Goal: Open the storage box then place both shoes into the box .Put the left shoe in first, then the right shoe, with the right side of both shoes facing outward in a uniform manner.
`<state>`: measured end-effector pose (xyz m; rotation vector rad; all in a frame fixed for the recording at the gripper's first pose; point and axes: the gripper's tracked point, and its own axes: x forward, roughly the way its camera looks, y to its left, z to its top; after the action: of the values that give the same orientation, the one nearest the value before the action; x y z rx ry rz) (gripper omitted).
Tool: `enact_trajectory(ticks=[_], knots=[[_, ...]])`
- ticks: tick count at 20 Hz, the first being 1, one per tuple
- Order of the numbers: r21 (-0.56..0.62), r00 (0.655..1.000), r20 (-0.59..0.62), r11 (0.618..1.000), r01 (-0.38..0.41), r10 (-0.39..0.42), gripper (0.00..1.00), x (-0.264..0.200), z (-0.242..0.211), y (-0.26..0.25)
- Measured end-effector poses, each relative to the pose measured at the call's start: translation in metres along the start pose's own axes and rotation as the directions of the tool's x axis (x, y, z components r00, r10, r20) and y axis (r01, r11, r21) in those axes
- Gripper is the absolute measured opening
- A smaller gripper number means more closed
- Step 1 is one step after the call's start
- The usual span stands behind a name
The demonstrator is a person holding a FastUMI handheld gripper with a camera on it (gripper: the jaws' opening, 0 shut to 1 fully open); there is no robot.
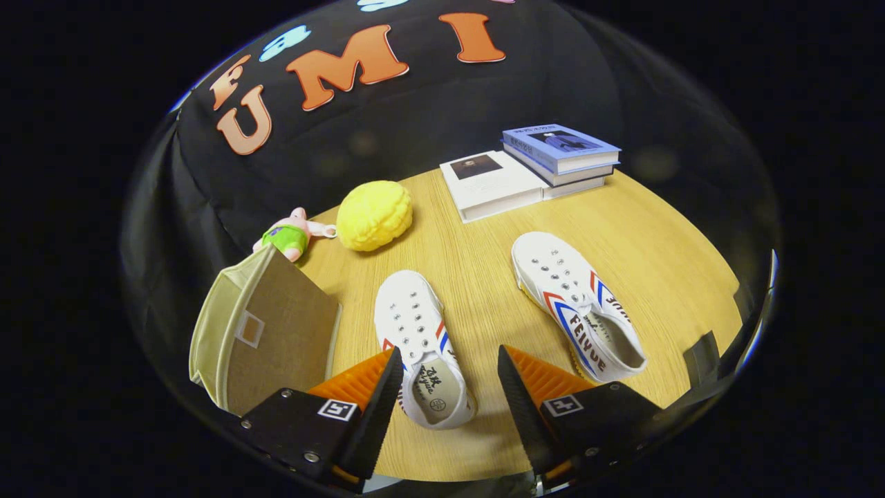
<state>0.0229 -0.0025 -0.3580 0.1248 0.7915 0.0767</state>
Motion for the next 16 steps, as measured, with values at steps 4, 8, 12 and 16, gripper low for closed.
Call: enact_trajectory(ticks=[4, 8, 12, 16], knots=[[-0.050, 0.999, -0.051, 0.999, -0.018, 0.016, 0.72, 0.032, -0.015, 0.005], [-0.123, 0.991, -0.131, 0.991, -0.045, 0.029, 0.64, 0.054, -0.034, 0.008], [-0.134, 0.984, -0.165, 0.987, -0.093, 0.070, 0.52, 0.065, -0.043, 0.012], [-0.104, 0.969, -0.200, 0.981, -0.166, 0.143, 0.17, 0.066, -0.044, 0.017]])
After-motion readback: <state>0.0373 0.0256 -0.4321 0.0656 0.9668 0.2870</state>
